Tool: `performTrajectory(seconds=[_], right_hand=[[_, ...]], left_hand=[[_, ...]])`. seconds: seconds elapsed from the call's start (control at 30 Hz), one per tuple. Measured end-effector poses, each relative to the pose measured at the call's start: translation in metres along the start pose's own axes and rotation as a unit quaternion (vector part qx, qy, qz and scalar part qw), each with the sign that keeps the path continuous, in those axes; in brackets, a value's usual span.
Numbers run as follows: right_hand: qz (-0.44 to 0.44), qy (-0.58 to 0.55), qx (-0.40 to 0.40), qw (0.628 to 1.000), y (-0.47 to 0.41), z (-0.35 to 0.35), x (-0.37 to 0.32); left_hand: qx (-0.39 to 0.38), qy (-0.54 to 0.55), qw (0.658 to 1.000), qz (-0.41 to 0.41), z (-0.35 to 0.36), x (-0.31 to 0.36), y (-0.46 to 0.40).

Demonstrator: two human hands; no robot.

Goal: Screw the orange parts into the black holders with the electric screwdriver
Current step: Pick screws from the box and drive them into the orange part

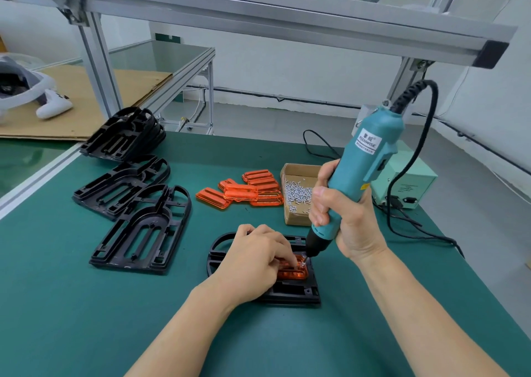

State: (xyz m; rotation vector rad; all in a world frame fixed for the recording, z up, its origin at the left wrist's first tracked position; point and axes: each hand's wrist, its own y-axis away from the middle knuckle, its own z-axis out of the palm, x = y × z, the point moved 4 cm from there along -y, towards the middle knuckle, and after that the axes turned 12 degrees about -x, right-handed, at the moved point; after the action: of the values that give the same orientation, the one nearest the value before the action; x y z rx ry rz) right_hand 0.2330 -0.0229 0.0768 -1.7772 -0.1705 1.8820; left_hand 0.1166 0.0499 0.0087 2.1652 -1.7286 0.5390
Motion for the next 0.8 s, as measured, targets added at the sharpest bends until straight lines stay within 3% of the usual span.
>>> performTrajectory(seconds=[0.57, 0.8], right_hand=[[0.026, 0.027, -0.081, 0.996, 0.000, 0.012, -0.003], [0.007, -0.053, -0.027, 0.998, -0.014, 0.001, -0.023]], left_hand=[[0.004, -0.012, 1.000, -0.006, 0.002, -0.001, -0.004], [-0.001, -0.001, 1.000, -0.014, 0.002, 0.000, -0.005]])
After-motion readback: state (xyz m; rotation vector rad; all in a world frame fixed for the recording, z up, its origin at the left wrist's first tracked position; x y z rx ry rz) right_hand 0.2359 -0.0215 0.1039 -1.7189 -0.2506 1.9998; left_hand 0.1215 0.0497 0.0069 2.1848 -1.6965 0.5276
